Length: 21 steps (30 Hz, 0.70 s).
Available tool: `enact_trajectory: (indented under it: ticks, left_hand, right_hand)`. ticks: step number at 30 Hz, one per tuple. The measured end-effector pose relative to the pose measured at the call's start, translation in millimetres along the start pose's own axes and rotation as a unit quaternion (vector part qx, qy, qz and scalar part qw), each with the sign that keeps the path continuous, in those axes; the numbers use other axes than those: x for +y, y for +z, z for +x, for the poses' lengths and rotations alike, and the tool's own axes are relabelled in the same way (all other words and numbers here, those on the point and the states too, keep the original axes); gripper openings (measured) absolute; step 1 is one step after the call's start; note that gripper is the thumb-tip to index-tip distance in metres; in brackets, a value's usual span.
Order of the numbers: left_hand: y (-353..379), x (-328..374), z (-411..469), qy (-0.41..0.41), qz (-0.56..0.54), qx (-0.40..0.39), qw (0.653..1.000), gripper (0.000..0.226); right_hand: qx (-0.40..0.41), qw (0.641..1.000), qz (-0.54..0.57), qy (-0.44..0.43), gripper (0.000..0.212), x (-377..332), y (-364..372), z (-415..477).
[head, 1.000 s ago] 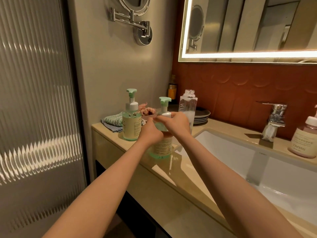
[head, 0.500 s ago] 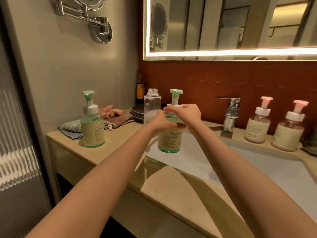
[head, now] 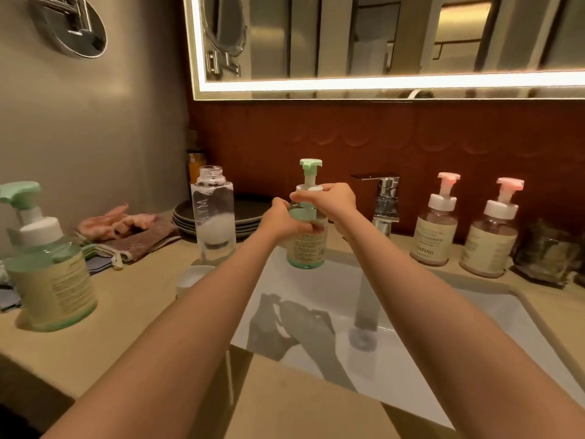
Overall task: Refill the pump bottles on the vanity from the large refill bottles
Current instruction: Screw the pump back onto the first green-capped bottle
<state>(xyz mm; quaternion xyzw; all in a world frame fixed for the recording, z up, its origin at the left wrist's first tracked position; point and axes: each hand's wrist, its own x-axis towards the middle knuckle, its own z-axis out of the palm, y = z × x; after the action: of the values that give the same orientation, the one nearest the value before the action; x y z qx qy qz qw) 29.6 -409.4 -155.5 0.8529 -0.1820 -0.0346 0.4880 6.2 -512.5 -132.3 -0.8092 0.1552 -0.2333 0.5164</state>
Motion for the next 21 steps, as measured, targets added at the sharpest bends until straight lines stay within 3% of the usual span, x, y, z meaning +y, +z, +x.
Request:
enact_trajectory:
  ticks: [8, 18, 21]
  left_hand:
    - [25.3, -25.5, 62.1, 0.002, 0.004, 0.044, 0.999, 0.070]
    - [42.8, -35.5, 120.1, 0.012, 0.008, 0.028, 0.999, 0.067]
    - [46.9, -37.8, 131.5, 0.019, 0.026, 0.032, 0.999, 0.065]
  right_hand:
    - [0.025, 1.000, -0.013, 0.004, 0.031, 26.3, 21.6, 60.2]
    - [0.041, 0.999, -0.022, -0.004, 0.037, 46.7, 33.8, 116.0]
    - [0.053, 0.998, -0.043, -0.009, 0.050, 50.1, 38.9, 127.3]
